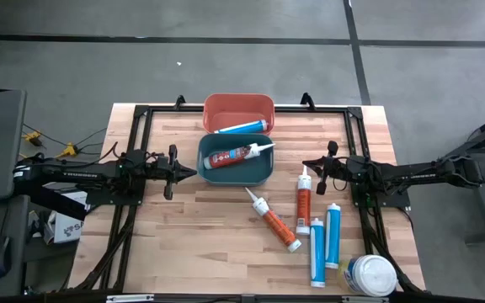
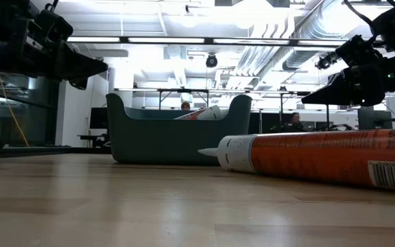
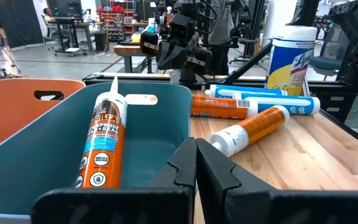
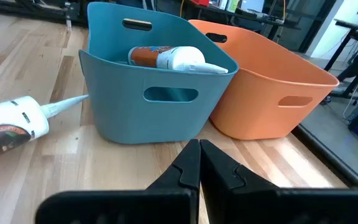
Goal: Pick & place silicon tubes, Sealant and Lysol wipes
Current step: Put the right blue sealant into the orange bin
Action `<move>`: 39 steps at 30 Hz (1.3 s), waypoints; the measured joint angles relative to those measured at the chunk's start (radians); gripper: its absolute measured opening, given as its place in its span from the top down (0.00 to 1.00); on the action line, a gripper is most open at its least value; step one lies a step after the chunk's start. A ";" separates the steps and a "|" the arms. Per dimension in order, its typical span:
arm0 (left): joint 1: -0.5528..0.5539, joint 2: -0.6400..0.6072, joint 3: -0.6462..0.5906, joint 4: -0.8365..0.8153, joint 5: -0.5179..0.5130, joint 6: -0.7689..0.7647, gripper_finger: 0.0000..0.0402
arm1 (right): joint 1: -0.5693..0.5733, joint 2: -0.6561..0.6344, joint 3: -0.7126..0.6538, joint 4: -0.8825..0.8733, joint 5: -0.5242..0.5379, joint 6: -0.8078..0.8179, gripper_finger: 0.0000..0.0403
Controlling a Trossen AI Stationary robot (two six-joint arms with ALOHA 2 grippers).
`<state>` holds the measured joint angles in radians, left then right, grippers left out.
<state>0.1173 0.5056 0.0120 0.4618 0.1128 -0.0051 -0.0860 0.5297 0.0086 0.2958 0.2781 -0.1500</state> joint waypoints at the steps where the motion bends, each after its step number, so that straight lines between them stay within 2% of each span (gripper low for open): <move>1: 0.000 0.000 0.000 0.000 0.000 0.000 1.00 | 0.000 0.000 0.000 0.000 0.005 -0.040 1.00; 4: 0.000 0.000 0.000 -0.001 0.000 0.000 1.00 | 0.000 0.000 0.000 0.000 0.046 -0.246 1.00; 7: 0.000 0.000 0.000 -0.001 -0.001 0.000 1.00 | 0.000 0.000 0.000 0.000 0.057 -0.355 1.00; 16: 0.000 0.000 0.000 -0.001 -0.003 0.000 1.00 | 0.000 0.000 0.000 0.000 0.048 -0.342 1.00; 20: 0.000 0.000 0.000 -0.001 -0.003 0.000 1.00 | 0.000 0.000 0.000 0.000 0.022 -0.204 1.00; 27: 0.000 0.000 0.000 -0.001 -0.002 0.000 1.00 | 0.000 0.000 0.000 -0.004 -0.058 0.231 1.00; 35: 0.000 0.000 0.000 -0.001 -0.002 0.000 1.00 | 0.000 0.000 0.000 -0.004 -0.293 0.333 1.00; 39: 0.000 0.000 0.000 -0.001 0.002 0.000 1.00 | 0.000 0.000 0.000 -0.001 -0.337 0.358 1.00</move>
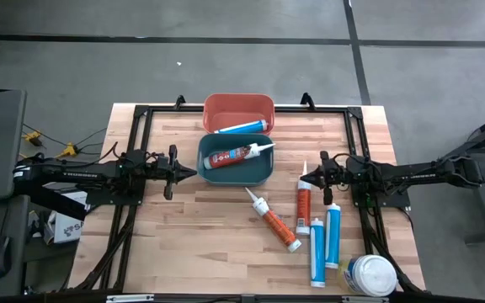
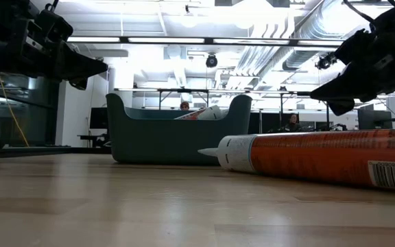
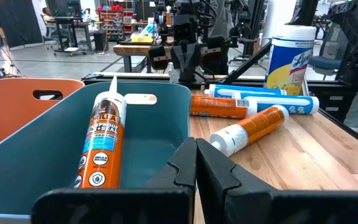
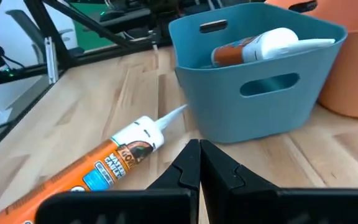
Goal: Pick & place silicon tubes, Sealant and Lysol wipes
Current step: Put the right blue sealant into the orange bin
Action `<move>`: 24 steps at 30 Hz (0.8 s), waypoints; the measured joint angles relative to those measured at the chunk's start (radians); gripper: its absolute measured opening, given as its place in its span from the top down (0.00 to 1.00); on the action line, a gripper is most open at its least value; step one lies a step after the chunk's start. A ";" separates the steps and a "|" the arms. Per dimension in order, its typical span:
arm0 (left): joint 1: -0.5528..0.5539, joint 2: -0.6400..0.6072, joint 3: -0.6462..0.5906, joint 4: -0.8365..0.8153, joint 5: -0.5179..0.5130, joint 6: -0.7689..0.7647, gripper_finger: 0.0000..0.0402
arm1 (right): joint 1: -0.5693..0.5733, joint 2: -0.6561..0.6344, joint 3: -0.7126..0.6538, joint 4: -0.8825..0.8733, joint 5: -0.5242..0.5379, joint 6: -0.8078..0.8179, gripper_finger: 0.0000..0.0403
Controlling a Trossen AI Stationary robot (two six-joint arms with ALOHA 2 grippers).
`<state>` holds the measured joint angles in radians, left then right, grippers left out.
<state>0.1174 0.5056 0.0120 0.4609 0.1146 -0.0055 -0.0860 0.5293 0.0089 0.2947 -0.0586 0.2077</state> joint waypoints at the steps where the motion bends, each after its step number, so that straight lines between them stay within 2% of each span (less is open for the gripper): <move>1: 0.000 0.000 0.000 0.000 0.000 0.000 1.00 | 0.000 0.000 0.002 -0.007 0.000 0.002 1.00; 6: 0.000 0.000 0.000 0.000 0.000 0.000 1.00 | 0.000 0.000 0.069 -0.126 0.048 0.043 1.00; 12: 0.000 0.000 0.000 0.000 -0.001 0.000 1.00 | 0.002 0.002 0.216 -0.394 0.152 0.086 1.00; 19: 0.000 0.000 0.000 0.000 -0.001 0.000 1.00 | 0.002 0.053 0.424 -0.654 0.155 0.194 1.00; 24: 0.000 0.000 0.000 0.000 -0.001 0.000 1.00 | 0.019 0.147 0.578 -0.919 0.261 0.372 1.00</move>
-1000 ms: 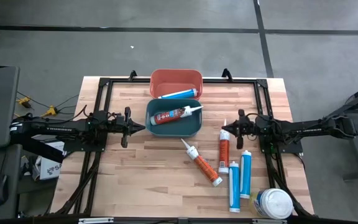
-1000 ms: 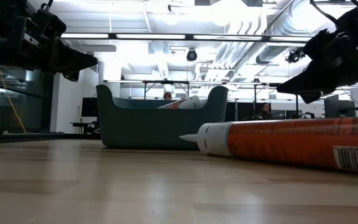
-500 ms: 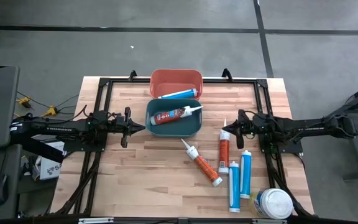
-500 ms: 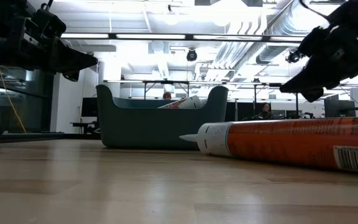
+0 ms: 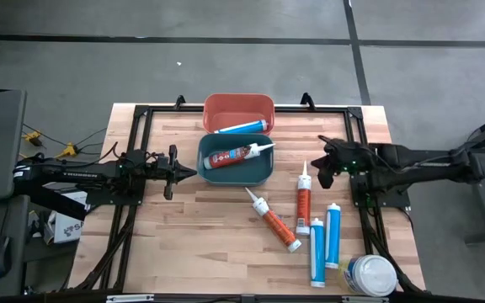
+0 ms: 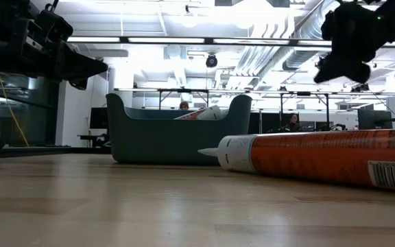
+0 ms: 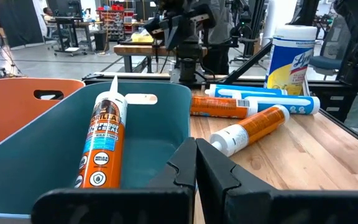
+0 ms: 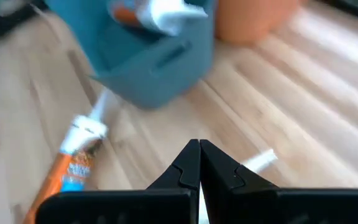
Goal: Pick & place silicon tubes, Sealant and Lysol wipes
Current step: Put the right blue sealant into the orange bin
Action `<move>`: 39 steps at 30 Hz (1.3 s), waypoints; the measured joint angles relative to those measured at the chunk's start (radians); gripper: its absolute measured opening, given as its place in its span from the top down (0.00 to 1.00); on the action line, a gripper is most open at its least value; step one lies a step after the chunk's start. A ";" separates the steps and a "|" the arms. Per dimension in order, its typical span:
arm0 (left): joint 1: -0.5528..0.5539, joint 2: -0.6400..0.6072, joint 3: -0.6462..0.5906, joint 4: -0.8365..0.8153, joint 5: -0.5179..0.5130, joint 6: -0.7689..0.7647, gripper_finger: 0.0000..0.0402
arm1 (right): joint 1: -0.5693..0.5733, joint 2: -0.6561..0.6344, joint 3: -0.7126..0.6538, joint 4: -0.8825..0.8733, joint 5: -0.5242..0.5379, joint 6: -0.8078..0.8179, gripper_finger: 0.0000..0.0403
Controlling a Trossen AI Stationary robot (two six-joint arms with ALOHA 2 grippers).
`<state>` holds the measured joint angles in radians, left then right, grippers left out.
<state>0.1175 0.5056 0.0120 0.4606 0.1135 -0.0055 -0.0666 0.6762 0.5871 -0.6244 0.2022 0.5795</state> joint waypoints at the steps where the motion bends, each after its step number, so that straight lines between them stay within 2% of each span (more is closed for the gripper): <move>1: 0.000 0.000 0.000 0.000 0.000 0.000 1.00 | 0.009 0.021 0.030 -0.051 0.005 0.038 1.00; 5: 0.000 0.000 0.000 0.000 0.000 0.000 1.00 | 0.070 0.107 0.118 -0.230 0.009 0.206 1.00; 9: 0.000 0.000 0.000 0.000 0.000 0.000 1.00 | 0.155 0.192 0.162 -0.333 0.029 0.387 1.00; 23: 0.000 0.000 0.000 0.000 -0.005 0.000 1.00 | 0.381 0.426 0.166 -0.415 -0.002 0.773 1.00; 31: 0.000 0.000 0.000 0.000 -0.004 0.000 1.00 | 0.445 0.512 0.178 -0.448 -0.217 0.879 1.00; 39: 0.000 0.000 0.000 0.000 -0.003 0.000 1.00 | 0.457 0.655 0.359 -0.697 -0.261 0.862 1.00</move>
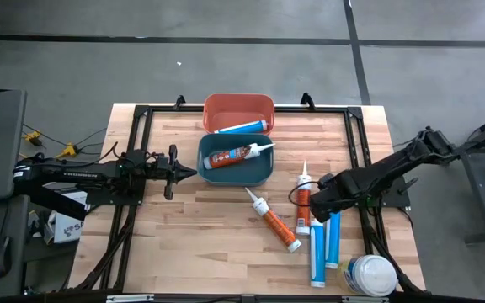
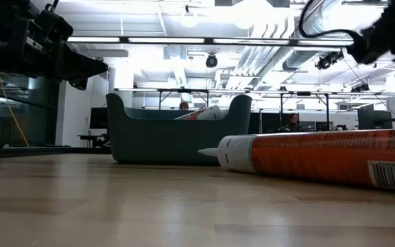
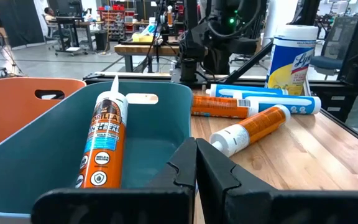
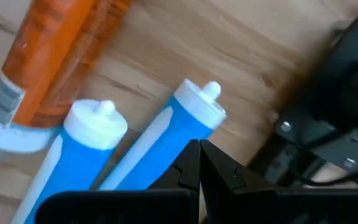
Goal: Pick & place silicon tubes, Sealant and Lysol wipes
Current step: Put the right blue sealant into the orange bin
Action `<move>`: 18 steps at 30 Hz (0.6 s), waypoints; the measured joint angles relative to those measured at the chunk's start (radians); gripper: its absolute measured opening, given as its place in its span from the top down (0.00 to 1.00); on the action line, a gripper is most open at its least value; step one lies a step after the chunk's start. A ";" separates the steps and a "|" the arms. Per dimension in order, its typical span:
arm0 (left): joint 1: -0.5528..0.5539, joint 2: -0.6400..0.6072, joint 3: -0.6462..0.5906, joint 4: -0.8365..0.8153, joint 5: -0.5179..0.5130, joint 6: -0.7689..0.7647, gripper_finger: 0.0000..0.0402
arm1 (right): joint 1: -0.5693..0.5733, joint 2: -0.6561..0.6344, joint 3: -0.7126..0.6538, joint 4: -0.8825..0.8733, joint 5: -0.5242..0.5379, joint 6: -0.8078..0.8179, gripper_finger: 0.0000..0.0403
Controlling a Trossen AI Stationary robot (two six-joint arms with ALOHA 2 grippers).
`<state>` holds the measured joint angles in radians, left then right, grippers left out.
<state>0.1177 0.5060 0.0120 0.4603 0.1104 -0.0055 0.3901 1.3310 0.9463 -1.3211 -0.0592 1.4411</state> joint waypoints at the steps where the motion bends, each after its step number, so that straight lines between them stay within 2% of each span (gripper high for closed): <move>1: 0.000 0.000 0.000 0.000 0.000 0.000 1.00 | 0.002 0.022 0.028 -0.031 -0.001 -0.007 1.00; 4: 0.000 0.000 0.000 0.000 0.004 0.000 1.00 | 0.017 0.084 0.092 -0.077 0.004 -0.016 0.97; 7: 0.000 0.000 0.000 0.000 0.004 0.000 1.00 | 0.044 0.129 0.118 -0.076 -0.034 -0.007 0.90; 13: 0.000 0.000 0.000 0.000 0.004 0.000 1.00 | 0.093 0.180 0.119 -0.029 -0.138 0.062 0.64; 18: 0.000 0.000 0.000 0.000 0.003 0.000 1.00 | 0.129 0.204 0.119 -0.002 -0.189 0.204 0.44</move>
<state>0.1177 0.5060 0.0120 0.4599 0.1139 -0.0055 0.5191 1.5354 1.0653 -1.3235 -0.2484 1.6452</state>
